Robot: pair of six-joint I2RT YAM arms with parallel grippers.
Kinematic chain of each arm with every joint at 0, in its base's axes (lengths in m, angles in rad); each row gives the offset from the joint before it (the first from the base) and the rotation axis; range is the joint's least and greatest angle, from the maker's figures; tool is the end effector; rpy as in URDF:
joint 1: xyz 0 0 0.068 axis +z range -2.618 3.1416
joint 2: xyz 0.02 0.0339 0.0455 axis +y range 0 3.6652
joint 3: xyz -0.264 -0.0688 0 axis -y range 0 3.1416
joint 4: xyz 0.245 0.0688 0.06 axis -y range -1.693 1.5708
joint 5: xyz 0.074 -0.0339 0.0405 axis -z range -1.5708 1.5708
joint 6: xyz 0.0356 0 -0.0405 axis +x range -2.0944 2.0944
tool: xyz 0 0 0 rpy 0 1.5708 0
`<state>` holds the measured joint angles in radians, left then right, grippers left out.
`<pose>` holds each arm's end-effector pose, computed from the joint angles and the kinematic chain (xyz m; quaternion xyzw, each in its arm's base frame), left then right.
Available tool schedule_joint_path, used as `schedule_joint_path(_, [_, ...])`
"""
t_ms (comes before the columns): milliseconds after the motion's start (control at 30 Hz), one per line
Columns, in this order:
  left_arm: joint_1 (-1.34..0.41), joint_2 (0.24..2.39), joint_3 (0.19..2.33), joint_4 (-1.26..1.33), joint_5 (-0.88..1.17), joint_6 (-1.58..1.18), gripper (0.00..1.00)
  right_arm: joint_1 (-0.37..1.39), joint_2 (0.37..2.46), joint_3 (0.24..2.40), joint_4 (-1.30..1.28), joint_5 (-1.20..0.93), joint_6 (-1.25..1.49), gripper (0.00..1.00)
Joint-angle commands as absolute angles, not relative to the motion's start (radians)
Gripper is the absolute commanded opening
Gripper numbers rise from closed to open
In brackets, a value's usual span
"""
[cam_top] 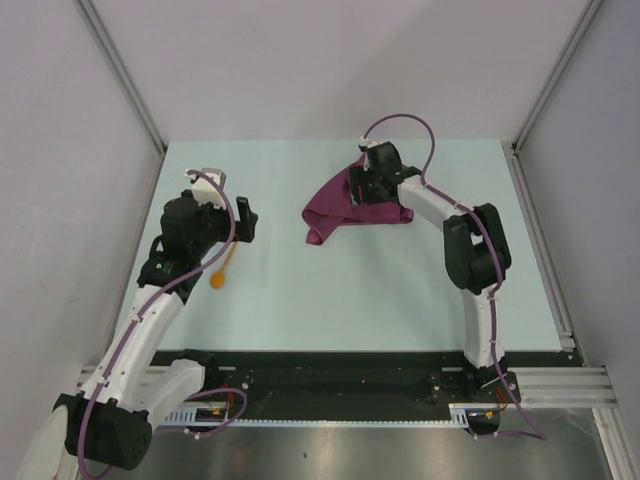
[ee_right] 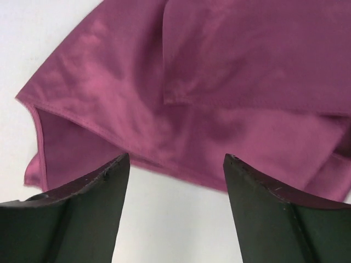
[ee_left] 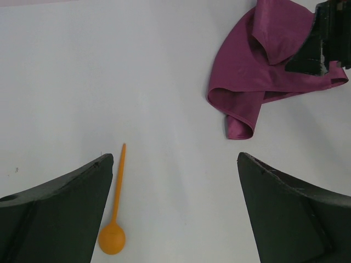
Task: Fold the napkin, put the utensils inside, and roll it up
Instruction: Flatten out the napkin at the center of the board.
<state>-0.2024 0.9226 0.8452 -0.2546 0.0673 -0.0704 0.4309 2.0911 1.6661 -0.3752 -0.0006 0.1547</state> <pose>0.2082 -0.0452 0.3291 0.0732 0.8107 -0.1060 0.5711 0.4321 0.1986 0.2176 -0.1277 0.9178 0.1087 0.3598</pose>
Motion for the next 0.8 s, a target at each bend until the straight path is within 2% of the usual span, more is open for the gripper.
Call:
schedule_joint_path(0, [-0.198, 0.930, 0.838, -0.230, 0.077, -0.049, 0.99, 0.433, 2.193, 1.802, -0.365, 0.034, 0.124, 0.69])
schedule_joint_path(433, [-0.198, 0.948, 0.834, -0.225, 0.090, -0.046, 1.00, 0.431, 2.335, 1.922, -0.313, 0.028, 0.087, 0.63])
schedule_joint_path(533, [-0.198, 0.950, 0.834, -0.222, 0.095, -0.046, 1.00, 0.426, 2.345, 1.934, -0.311, 0.048, 0.089, 0.57])
schedule_joint_path(667, [-0.198, 0.950, 0.830, -0.221, 0.087, -0.044, 0.99, 0.408, 2.359, 1.945, -0.304, -0.020, 0.087, 0.40])
schedule_joint_path(733, [-0.198, 0.953, 0.830, -0.222, 0.084, -0.037, 0.99, 0.396, 2.364, 1.945, -0.296, -0.064, 0.086, 0.37])
schedule_joint_path(767, [-0.198, 0.960, 0.830, -0.222, 0.084, -0.038, 0.99, 0.384, 2.370, 1.948, -0.292, -0.102, 0.086, 0.31])
